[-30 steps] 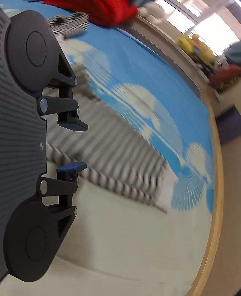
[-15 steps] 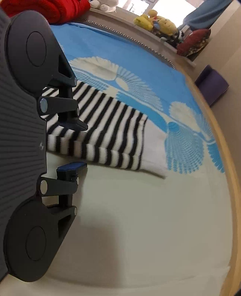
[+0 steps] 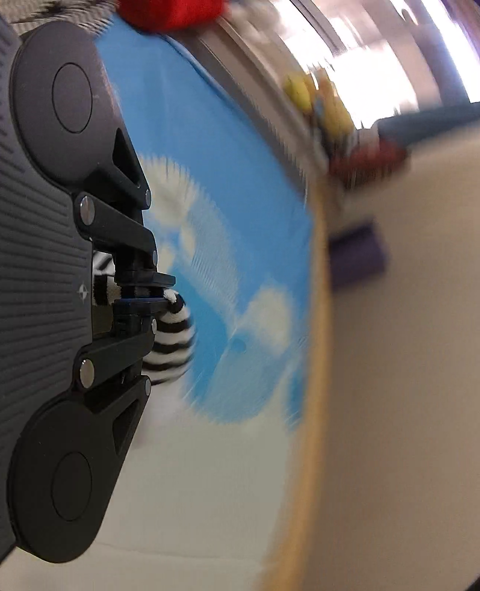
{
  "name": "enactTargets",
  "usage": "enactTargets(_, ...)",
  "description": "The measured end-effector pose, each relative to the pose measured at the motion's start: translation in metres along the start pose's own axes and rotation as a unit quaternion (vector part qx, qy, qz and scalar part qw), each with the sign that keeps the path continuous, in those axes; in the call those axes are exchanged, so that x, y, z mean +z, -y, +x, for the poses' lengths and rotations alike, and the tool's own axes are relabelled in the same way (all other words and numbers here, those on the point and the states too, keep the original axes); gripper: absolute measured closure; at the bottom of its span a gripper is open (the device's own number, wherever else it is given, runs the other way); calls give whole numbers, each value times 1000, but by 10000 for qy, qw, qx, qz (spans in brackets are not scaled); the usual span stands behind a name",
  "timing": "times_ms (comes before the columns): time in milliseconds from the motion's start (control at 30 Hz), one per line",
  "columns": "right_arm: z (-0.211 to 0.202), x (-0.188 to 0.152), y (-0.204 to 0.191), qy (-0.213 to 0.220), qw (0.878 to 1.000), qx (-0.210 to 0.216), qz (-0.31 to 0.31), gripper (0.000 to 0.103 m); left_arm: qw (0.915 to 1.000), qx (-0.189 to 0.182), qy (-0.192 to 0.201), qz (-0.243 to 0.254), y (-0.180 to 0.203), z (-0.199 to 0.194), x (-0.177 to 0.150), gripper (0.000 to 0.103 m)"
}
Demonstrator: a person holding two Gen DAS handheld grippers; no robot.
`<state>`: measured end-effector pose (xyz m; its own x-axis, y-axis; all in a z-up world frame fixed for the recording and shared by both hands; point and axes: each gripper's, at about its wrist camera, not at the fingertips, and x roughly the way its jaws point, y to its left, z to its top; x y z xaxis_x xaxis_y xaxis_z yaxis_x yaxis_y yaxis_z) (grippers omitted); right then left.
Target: Fold small clothes
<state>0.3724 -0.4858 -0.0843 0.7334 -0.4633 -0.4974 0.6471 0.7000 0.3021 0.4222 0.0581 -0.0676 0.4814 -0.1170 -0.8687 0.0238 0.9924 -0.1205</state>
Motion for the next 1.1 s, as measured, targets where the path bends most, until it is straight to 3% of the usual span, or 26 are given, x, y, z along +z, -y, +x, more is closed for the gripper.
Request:
enactTargets(100,-41,-12,-71,166,9904,1014,-922,98,9998,49,47,-187,-16,-6,2,68)
enactTargets(167,-79,-35,-124,237,9631,2014,-1771,98,9994,69,80,-323,-28,-10,4,68)
enactTargets(233,-120,-72,-174,-90,9017,3349,-2732,98,9989,78,104,-443,-37,-14,6,68)
enactTargets(300,-141,-110,-204,-1051,8374,4238,-3289,97,9982,64,140,-581,-46,-18,8,68)
enactTargets(367,-148,-145,-218,-2026,8066,4451,-3319,94,9973,37,161,-713,-53,-21,10,68)
enactTargets(400,-148,-156,-221,-2398,8008,4380,-3308,92,9969,15,168,-771,-55,-22,11,68)
enactTargets(467,-145,-165,-225,-2918,8107,3915,-3231,88,9964,-21,169,-834,-56,-23,11,68)
enactTargets(533,-144,-151,-226,-3128,8333,3485,-2938,86,9965,-74,155,-823,-54,-22,12,68)
enactTargets(567,-145,-140,-224,-3165,8453,3338,-2717,80,9965,-95,139,-816,-53,-21,11,68)
enactTargets(700,-154,-105,-208,-2683,8893,3049,-2103,53,9967,-131,58,-803,-45,-14,9,68)
enactTargets(767,-148,-110,-189,-2561,9015,2903,-1937,53,9972,-136,44,-730,-38,-11,7,68)
enactTargets(833,-128,-121,-173,-2846,9170,2319,-1559,53,9980,-183,23,-598,-26,-7,5,69)
enactTargets(967,-100,-122,-158,-3367,9191,2002,-422,54,9987,-461,52,-217,10,1,3,73)
enactTargets(1100,-93,-115,-159,-3209,9256,1850,-773,54,9970,-757,75,171,52,11,-3,73)
